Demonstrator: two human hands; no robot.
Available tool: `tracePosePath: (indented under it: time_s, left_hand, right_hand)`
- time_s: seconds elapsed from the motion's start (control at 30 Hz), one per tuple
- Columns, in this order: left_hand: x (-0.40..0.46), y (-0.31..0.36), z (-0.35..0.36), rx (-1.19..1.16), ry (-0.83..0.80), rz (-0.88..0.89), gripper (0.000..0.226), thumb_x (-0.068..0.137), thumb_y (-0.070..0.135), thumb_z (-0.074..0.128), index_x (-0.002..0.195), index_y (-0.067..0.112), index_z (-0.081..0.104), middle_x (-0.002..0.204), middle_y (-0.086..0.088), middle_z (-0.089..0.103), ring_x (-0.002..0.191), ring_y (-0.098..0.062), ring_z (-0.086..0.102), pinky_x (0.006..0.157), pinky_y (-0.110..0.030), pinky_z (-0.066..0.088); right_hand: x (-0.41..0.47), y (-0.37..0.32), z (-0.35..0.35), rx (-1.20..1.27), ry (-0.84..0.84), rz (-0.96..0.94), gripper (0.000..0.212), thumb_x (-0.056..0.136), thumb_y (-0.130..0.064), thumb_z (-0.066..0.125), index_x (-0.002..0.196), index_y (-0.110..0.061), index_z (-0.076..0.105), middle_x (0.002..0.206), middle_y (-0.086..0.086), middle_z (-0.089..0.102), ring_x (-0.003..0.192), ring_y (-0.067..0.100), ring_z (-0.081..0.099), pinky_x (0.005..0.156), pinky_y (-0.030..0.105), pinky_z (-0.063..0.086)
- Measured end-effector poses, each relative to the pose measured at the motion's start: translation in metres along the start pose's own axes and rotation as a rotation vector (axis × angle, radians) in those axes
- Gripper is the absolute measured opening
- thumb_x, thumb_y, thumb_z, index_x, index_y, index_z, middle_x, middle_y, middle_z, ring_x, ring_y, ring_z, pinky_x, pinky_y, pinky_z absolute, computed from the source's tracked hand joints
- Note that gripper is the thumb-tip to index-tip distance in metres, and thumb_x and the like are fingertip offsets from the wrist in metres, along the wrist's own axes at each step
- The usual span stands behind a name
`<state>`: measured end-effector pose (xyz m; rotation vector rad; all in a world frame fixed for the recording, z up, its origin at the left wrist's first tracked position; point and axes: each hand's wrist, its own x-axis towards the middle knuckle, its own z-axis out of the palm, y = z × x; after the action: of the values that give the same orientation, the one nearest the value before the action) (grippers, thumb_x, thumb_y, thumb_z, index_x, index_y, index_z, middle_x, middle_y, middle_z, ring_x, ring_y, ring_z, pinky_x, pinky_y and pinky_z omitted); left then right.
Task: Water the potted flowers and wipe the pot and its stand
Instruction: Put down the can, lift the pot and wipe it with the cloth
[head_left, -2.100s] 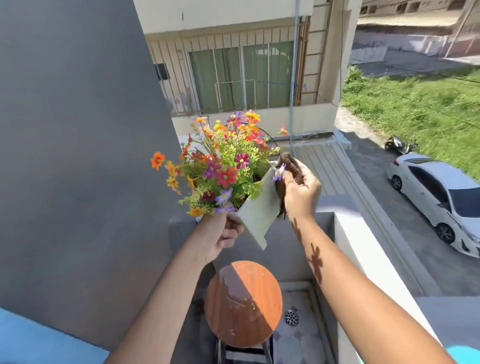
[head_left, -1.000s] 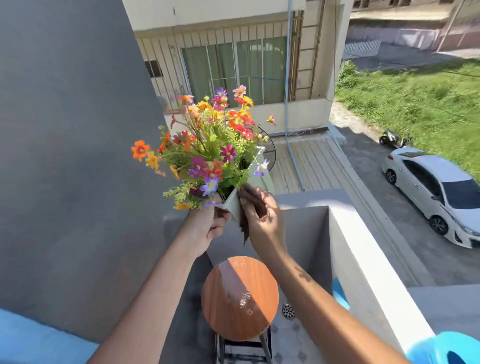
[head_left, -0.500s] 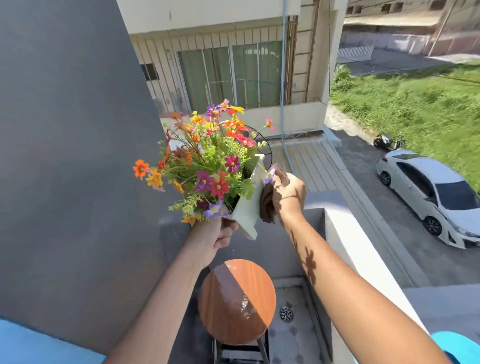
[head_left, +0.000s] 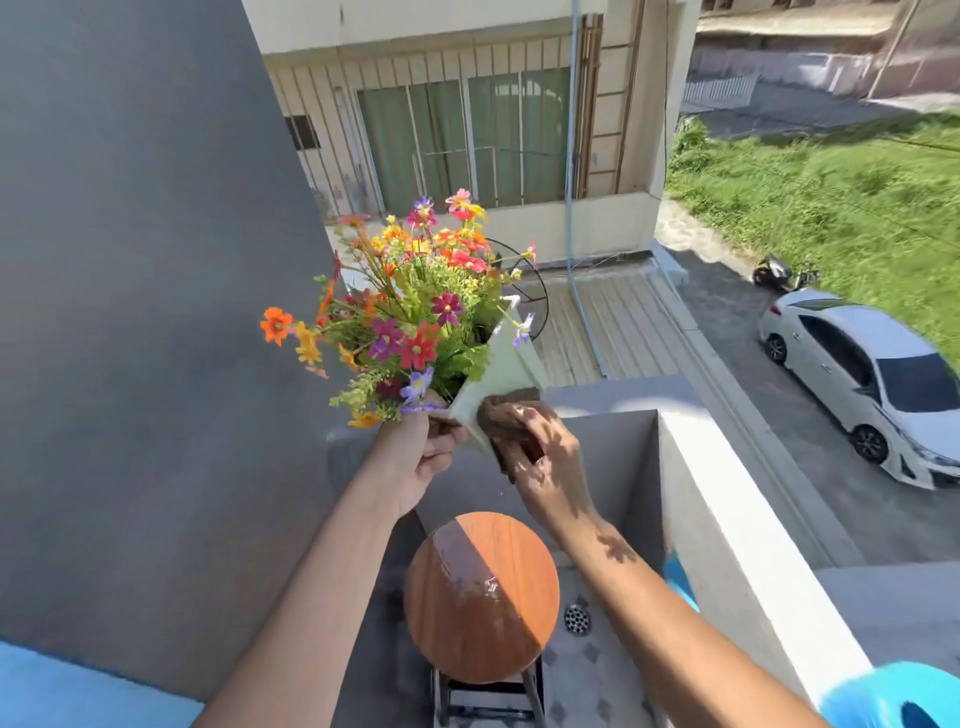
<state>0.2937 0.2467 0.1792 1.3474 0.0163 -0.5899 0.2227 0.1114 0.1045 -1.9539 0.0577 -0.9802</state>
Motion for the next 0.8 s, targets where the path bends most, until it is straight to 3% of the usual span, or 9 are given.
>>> tracePosePath:
  time_s: [0.1,0.2,0.3,0.37,0.47,0.53,0.63,0.7,0.8]
  left_hand:
    - [-0.002,-0.002,0.004,-0.013,-0.014,-0.022,0.033,0.094,0.004,0.023,0.069,0.019,0.038,0.057,-0.011,0.050,0.032,-0.004,0.022,0.031,-0.016,0.010]
    - [-0.006,0.002,0.007,-0.083,-0.012,-0.062,0.027,0.096,0.011,0.032,0.072,0.017,0.041,0.058,-0.013,0.050,0.030,-0.005,0.022,0.030,-0.016,0.011]
    - [-0.005,0.011,0.009,-0.136,-0.017,-0.087,0.025,0.096,0.013,0.038,0.071,0.013,0.042,0.053,-0.013,0.051,0.028,-0.004,0.022,0.028,-0.015,0.012]
    - [-0.002,0.013,0.006,-0.143,-0.022,-0.077,0.023,0.095,0.011,0.037,0.072,0.012,0.042,0.051,-0.012,0.052,0.028,-0.004,0.022,0.027,-0.015,0.012]
    - [0.004,0.012,0.002,-0.109,-0.017,-0.050,0.020,0.093,0.010,0.036,0.075,0.011,0.043,0.050,-0.011,0.053,0.028,-0.004,0.024,0.027,-0.015,0.013]
    - [0.007,0.012,0.002,-0.108,-0.004,-0.032,0.021,0.093,0.011,0.034,0.074,0.012,0.043,0.049,-0.010,0.054,0.028,-0.005,0.024,0.027,-0.015,0.013]
    - [0.005,0.012,0.007,-0.067,0.000,0.013,0.025,0.094,0.010,0.031,0.073,0.014,0.043,0.050,-0.010,0.054,0.029,-0.005,0.025,0.028,-0.015,0.014]
    - [0.003,0.010,0.012,0.004,0.005,0.037,0.027,0.094,0.009,0.029,0.071,0.015,0.041,0.056,-0.012,0.053,0.031,-0.005,0.025,0.028,-0.016,0.014]
    - [-0.005,0.007,0.016,0.047,-0.019,0.044,0.028,0.095,0.010,0.027,0.071,0.016,0.039,0.061,-0.012,0.051,0.033,-0.005,0.024,0.029,-0.016,0.014]
  right_hand:
    - [0.017,-0.012,0.002,0.077,0.085,0.040,0.027,0.087,0.006,0.066,0.108,-0.011,0.072,0.105,-0.005,0.068,0.102,0.008,0.064,0.091,0.029,0.052]
    - [0.032,-0.031,0.003,0.136,0.128,0.036,0.028,0.086,0.010,0.065,0.107,-0.008,0.071,0.104,0.002,0.064,0.102,0.005,0.063,0.092,0.017,0.047]
    - [0.019,-0.019,0.002,0.012,0.059,-0.137,0.029,0.085,0.012,0.065,0.108,-0.004,0.070,0.106,0.011,0.061,0.103,0.019,0.060,0.091,0.025,0.047]
    - [0.000,0.002,-0.001,-0.054,-0.004,-0.169,0.027,0.085,0.010,0.064,0.109,-0.002,0.068,0.107,0.013,0.060,0.101,0.018,0.059,0.088,0.027,0.049]
    - [-0.019,0.019,-0.002,0.014,-0.001,0.011,0.023,0.091,0.006,0.058,0.108,-0.004,0.069,0.105,0.006,0.061,0.078,0.009,0.062,0.071,0.027,0.051]
    - [-0.018,0.017,0.001,0.043,0.022,0.114,0.025,0.094,0.004,0.056,0.108,-0.011,0.070,0.103,0.005,0.063,0.071,0.006,0.065,0.070,0.024,0.052]
    - [-0.002,-0.006,0.006,-0.025,0.053,0.133,0.030,0.089,0.006,0.060,0.105,-0.016,0.073,0.104,-0.009,0.066,0.098,-0.002,0.060,0.088,0.014,0.045]
    - [0.011,-0.025,0.008,-0.003,0.075,0.091,0.033,0.085,0.009,0.060,0.104,-0.015,0.074,0.104,-0.023,0.061,0.105,-0.006,0.055,0.094,0.008,0.039]
    - [0.031,-0.034,0.007,0.071,0.158,0.079,0.031,0.090,0.004,0.058,0.109,-0.017,0.070,0.106,-0.018,0.062,0.107,0.005,0.058,0.096,0.013,0.042]
